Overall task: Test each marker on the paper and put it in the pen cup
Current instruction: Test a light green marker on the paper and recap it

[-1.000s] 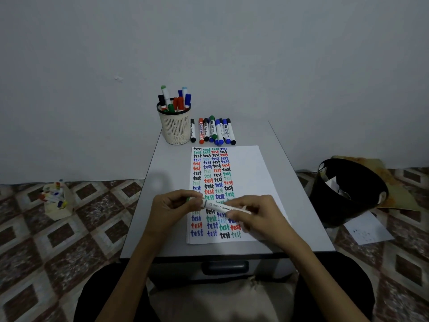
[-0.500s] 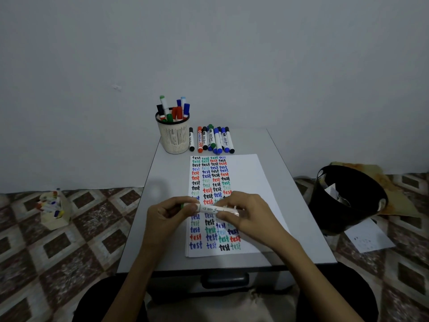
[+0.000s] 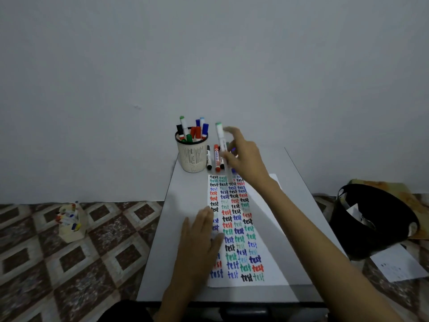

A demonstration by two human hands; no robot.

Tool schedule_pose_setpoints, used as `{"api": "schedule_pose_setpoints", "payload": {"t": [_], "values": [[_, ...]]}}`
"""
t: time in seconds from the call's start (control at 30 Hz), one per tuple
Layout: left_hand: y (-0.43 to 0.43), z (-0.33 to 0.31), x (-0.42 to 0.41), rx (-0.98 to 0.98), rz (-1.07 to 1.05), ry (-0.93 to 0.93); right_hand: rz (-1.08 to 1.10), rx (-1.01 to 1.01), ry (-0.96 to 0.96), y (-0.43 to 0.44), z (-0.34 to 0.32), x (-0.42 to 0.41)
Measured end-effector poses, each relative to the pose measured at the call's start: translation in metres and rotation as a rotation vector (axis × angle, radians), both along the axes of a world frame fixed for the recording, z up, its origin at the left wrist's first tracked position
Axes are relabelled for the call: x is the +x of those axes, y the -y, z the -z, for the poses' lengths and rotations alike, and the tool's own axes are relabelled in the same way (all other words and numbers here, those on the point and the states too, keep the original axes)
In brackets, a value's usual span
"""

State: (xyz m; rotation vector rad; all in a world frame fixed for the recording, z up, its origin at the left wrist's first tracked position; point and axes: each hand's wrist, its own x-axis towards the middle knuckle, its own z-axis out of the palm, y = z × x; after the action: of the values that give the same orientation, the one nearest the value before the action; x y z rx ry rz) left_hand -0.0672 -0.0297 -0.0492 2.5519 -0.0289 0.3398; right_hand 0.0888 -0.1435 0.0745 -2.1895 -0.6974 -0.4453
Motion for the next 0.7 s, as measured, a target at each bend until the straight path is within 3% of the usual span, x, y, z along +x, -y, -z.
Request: {"api": "schedule_pose_setpoints", "payload": {"t": [0.1,0.23,0.33,0.5,0.57,0.7], "values": [[0.001,0.003,0.003,0.182,-0.008,-0.049,-0.024,0.209,0.095,-0.029,-0.028,0.029],[0.001,0.003,0.006,0.190,-0.004,-0.039,-0.011,0.326,0.199,-0.061,-0.049,0.058],[-0.001,0.006,0.008,0.239,0.001,-0.171,0.009,0.235,0.208,-0.081,-0.039,0.076],[-0.001,0.006,0.009,0.271,-0.021,-0.191,0.124,-0.186,0.223,-0.090,0.000,0.094],[0.000,0.007,0.009,0.295,-0.040,-0.181,0.101,-0.176,0.225,-0.086,0.010,0.095],[-0.001,0.012,0.010,0.300,-0.021,-0.188,0.027,0.048,0.184,-0.054,0.019,0.086]]}}
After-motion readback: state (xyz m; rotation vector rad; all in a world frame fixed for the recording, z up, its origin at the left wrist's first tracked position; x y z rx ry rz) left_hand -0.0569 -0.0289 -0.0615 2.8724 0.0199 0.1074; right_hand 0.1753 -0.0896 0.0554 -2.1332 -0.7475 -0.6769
